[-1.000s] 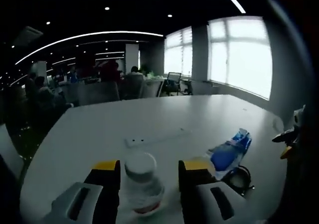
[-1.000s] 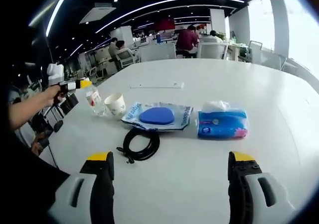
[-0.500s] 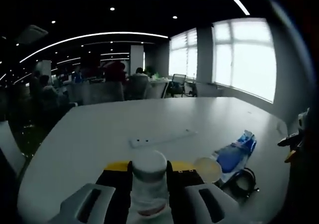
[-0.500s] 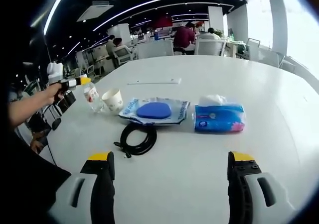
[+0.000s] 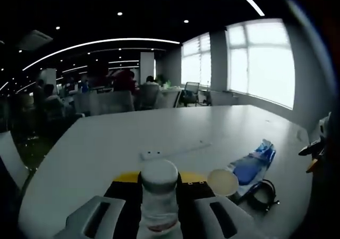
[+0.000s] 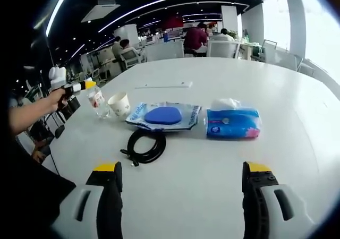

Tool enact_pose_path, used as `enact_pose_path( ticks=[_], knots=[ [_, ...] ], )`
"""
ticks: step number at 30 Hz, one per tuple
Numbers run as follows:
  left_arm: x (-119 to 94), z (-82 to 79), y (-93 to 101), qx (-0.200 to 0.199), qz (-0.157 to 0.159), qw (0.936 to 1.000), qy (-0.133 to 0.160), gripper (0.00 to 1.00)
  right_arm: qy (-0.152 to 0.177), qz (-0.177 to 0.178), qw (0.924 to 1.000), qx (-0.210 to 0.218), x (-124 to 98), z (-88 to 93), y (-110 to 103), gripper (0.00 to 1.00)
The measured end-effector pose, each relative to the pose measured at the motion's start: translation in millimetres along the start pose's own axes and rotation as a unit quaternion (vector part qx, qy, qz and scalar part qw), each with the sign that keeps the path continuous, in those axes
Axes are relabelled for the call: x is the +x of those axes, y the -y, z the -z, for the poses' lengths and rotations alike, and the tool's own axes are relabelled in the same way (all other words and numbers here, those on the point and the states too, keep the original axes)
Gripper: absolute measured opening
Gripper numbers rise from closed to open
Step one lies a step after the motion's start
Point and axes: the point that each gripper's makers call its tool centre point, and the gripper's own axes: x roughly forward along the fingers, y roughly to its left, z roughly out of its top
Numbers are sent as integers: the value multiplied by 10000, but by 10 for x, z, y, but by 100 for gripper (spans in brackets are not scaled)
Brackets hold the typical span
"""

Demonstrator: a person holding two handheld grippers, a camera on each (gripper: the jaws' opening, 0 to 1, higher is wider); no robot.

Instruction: Arrange the tabletop items into an orderly group along one side of the table until the central work area is clear of visible clutter.

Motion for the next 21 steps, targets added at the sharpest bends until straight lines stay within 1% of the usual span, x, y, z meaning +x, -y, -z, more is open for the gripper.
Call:
enact_pose_path(
  ticks=[4, 10, 15, 17, 21],
  knots=[
    [-1, 0, -12, 0, -4, 10000, -9, 21, 64, 74, 9999, -71, -17, -27, 32, 86],
    [12, -15, 6, -22, -31, 10000, -18, 21, 90, 40, 9999, -41, -8, -42, 51, 87],
    [27, -37, 70, 57, 30, 10000, -38, 21, 107, 49, 9999, 1, -10, -27, 84, 87],
    [27, -29, 65, 80, 63, 9999, -46, 21, 105, 61, 9999, 18, -19, -14, 92, 87],
    [49, -26, 80, -60, 95, 9999, -42, 21, 105, 80, 9999, 43, -38, 0, 95, 87]
  ],
)
